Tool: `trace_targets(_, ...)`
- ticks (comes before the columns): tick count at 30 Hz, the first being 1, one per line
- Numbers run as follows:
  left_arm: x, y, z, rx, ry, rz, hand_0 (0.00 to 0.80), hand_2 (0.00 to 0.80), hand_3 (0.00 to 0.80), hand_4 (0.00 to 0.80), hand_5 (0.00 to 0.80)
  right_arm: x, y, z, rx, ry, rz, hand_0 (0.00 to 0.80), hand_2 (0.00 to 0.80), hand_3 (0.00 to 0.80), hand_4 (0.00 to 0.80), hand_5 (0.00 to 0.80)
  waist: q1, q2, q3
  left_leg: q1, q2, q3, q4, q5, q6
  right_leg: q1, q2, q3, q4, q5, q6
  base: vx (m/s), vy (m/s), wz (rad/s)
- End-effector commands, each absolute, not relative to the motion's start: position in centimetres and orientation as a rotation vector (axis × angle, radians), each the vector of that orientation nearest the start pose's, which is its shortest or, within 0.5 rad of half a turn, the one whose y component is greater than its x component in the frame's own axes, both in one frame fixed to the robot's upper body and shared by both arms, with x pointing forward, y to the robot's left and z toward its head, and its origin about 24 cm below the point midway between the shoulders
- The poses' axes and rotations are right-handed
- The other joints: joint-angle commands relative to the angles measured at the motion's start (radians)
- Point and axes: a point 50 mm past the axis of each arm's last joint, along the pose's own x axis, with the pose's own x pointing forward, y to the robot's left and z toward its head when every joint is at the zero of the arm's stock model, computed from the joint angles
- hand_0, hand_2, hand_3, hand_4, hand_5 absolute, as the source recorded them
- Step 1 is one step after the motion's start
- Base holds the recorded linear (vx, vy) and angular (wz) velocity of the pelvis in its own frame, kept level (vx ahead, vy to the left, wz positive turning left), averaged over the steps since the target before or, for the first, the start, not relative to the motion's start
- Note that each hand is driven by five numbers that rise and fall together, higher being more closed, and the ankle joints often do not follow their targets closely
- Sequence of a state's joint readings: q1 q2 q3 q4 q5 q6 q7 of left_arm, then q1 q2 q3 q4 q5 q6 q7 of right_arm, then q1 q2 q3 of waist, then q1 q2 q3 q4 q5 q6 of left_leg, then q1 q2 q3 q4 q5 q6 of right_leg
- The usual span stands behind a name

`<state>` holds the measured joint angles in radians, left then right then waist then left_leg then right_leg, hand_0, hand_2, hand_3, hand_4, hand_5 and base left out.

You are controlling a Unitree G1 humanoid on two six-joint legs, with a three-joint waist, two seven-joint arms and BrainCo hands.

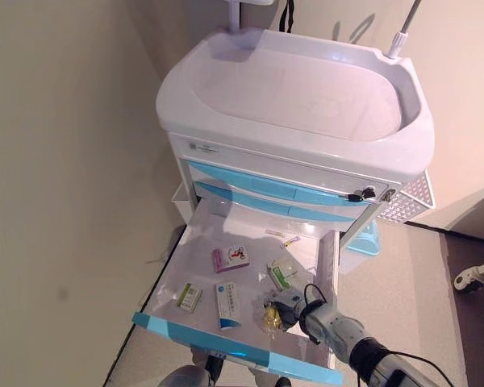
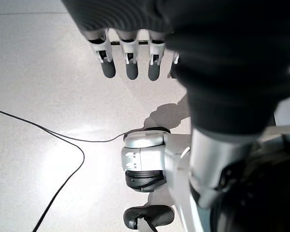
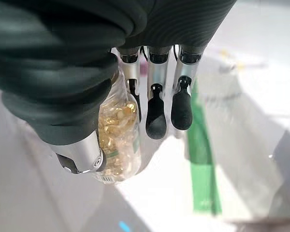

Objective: Open the drawer and pick up the medicine

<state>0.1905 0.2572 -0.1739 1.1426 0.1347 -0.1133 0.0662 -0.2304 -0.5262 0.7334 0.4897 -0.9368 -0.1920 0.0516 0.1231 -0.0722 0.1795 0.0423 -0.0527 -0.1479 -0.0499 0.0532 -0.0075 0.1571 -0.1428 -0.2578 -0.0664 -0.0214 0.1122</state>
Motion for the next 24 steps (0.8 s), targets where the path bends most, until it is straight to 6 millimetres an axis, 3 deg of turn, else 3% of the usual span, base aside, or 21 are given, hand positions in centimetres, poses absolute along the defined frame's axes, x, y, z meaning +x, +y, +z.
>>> trace_targets(1,4.5,23.3,-16.4,0.445,1.218,-0.051,0.000,0.000,0.000,0.000,0.000,24.3,-13.4,-1.7,-1.465,-0.111,0.907,0.643,0.643,0.643,0.643,0.643,0.003,-0.027,-0.031,-0.021,0.002,0.023,0.024,-0.057,-0.001,-0.127,-0.007,0.011,0.079,0.061,0.036,0.000,0.000,0.00)
trace_targets(3,4.5,23.5,-16.4,0.446,1.221,-0.048,0.000,0.000,0.000,0.000,0.000,24.4,-13.5,-1.2,-1.461,-0.122,0.900,0.649,0.649,0.649,0.649,0.649,0.002,-0.029,-0.035,-0.019,0.002,0.024,0.024,-0.058,-0.002,-0.125,-0.007,0.013,0.078,0.060,0.035,0.003,-0.003,-0.02)
trace_targets(5,4.4,23.7,-16.4,0.448,1.227,-0.041,0.000,0.000,0.000,0.000,0.000,24.9,-13.8,0.7,-1.451,-0.174,0.878,0.653,0.653,0.653,0.653,0.653,0.000,-0.035,-0.047,-0.014,0.005,0.028,0.022,-0.059,-0.003,-0.120,-0.004,0.015,0.075,0.060,0.034,-0.006,-0.009,-0.04)
trace_targets(7,4.3,23.8,-16.4,0.449,1.231,-0.040,0.000,0.000,0.000,0.000,0.000,25.0,-13.9,0.9,-1.448,-0.178,0.876,0.656,0.656,0.656,0.656,0.656,0.000,-0.037,-0.050,-0.012,0.006,0.030,0.022,-0.060,-0.003,-0.118,-0.003,0.015,0.075,0.060,0.034,0.000,0.000,0.00)
trace_targets(15,3.7,24.7,-16.3,0.444,1.264,-0.011,0.000,0.000,0.000,0.000,0.000,25.3,-14.2,6.7,-1.394,-0.330,0.876,0.646,0.646,0.646,0.646,0.646,-0.003,-0.049,-0.087,0.005,0.011,0.040,0.019,-0.063,-0.008,-0.101,0.005,0.024,0.070,0.056,0.031,0.002,-0.006,-0.02)
trace_targets(24,3.1,25.4,-16.2,0.415,1.289,0.020,0.000,0.000,0.000,0.000,0.000,24.9,-14.6,12.1,-1.284,-0.420,0.910,0.725,0.725,0.725,0.725,0.725,-0.009,-0.061,-0.115,0.016,0.017,0.052,0.023,-0.068,-0.012,-0.092,0.011,0.031,0.070,0.055,0.029,-0.006,-0.007,-0.05)
